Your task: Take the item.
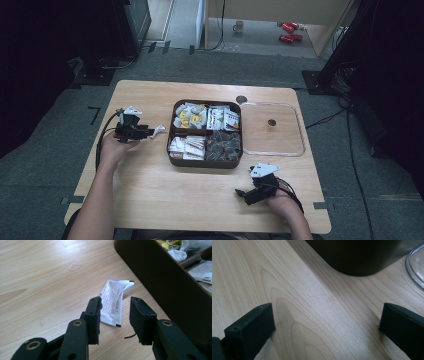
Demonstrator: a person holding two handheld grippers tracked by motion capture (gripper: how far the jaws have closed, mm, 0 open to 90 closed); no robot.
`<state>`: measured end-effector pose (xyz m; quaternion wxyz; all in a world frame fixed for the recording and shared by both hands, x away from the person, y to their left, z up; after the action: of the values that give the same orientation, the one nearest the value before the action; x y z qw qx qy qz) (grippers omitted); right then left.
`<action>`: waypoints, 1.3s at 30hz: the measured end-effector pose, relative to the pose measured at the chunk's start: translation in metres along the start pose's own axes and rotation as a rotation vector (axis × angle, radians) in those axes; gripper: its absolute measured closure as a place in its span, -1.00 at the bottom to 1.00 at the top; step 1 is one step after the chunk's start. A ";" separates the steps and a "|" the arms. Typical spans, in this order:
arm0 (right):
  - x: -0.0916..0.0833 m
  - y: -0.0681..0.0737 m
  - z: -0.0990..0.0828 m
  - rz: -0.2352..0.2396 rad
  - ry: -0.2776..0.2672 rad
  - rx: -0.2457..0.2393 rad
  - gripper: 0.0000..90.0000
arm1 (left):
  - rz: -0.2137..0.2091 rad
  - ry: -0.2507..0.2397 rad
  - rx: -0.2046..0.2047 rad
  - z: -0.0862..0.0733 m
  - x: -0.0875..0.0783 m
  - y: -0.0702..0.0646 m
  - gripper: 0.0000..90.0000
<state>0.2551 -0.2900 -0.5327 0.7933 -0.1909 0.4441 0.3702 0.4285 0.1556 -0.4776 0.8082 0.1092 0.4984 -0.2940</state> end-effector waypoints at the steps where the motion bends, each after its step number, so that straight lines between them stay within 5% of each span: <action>1: 0.000 0.000 0.000 0.000 -0.001 0.000 -1.00 | -0.004 -0.008 -0.008 -0.003 -0.002 0.002 0.33; 18: 0.001 -0.001 0.001 0.005 -0.001 -0.006 -1.00 | 0.002 -0.060 -0.056 -0.024 -0.013 0.023 0.11; 27: 0.001 -0.002 0.002 0.004 -0.001 -0.009 -1.00 | 0.018 -0.060 -0.118 -0.036 -0.012 0.039 0.02; 39: 0.001 -0.002 0.002 0.004 0.000 -0.007 -1.00 | 0.029 -0.021 -0.106 -0.051 -0.004 0.054 0.00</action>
<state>0.2585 -0.2893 -0.5326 0.7918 -0.1927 0.4431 0.3736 0.4208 0.2240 -0.5048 0.8222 0.0703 0.5032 -0.2566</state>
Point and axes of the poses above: each handheld gripper's, and its own axes: x roughly forward along the jaws, z roughly out of its top, y roughly to its left, the point moved 1 cm from there along x, roughly forward along the jaws, and after that the axes turned 13 degrees about y, right-handed, at the moved point
